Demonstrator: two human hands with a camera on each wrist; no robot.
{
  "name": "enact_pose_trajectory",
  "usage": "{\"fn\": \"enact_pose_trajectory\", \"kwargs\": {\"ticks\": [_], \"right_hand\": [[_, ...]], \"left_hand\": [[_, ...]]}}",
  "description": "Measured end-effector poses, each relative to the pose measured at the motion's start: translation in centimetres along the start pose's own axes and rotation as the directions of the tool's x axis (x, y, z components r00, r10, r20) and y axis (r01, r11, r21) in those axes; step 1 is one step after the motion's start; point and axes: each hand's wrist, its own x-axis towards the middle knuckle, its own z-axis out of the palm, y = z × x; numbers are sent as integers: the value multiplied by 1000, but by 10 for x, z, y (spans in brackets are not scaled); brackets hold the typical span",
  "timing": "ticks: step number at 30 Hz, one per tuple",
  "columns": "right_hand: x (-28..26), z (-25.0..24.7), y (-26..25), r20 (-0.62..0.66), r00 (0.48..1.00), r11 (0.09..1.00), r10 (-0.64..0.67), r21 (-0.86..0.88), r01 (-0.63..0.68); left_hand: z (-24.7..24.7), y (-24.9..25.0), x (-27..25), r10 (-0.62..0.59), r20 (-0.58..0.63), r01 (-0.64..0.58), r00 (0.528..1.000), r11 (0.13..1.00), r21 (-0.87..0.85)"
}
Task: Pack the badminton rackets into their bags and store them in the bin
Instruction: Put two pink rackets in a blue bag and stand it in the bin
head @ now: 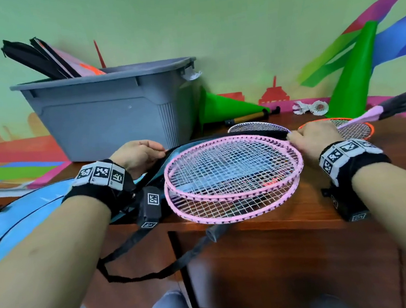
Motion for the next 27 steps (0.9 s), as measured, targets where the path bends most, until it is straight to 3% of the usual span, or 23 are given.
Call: {"fn": "enact_pose_trajectory", "kwargs": {"ticks": [4,9,15,20,27], "right_hand": [[-1,0,-2,-36,999,999,12,48,-10],[-2,5,-3,-6,1000,1000,8,-23,-8],[1,7,-1,38,999,999,-1,-51,3],[6,11,5,55,998,995,37,-91,-32],[0,5,-2,130,990,980,59,-195,-33]], "left_hand": [[4,-1,-5,0,49,-5,999,995,102],[7,0,-9,-11,90,3,996,996,89],[6,-1,-4,-28,-15,28,999,999,-37],[8,4,-4,-12,23,12,1000,1000,6],[10,7,-5,30,-18,-30,999,999,35]]}}
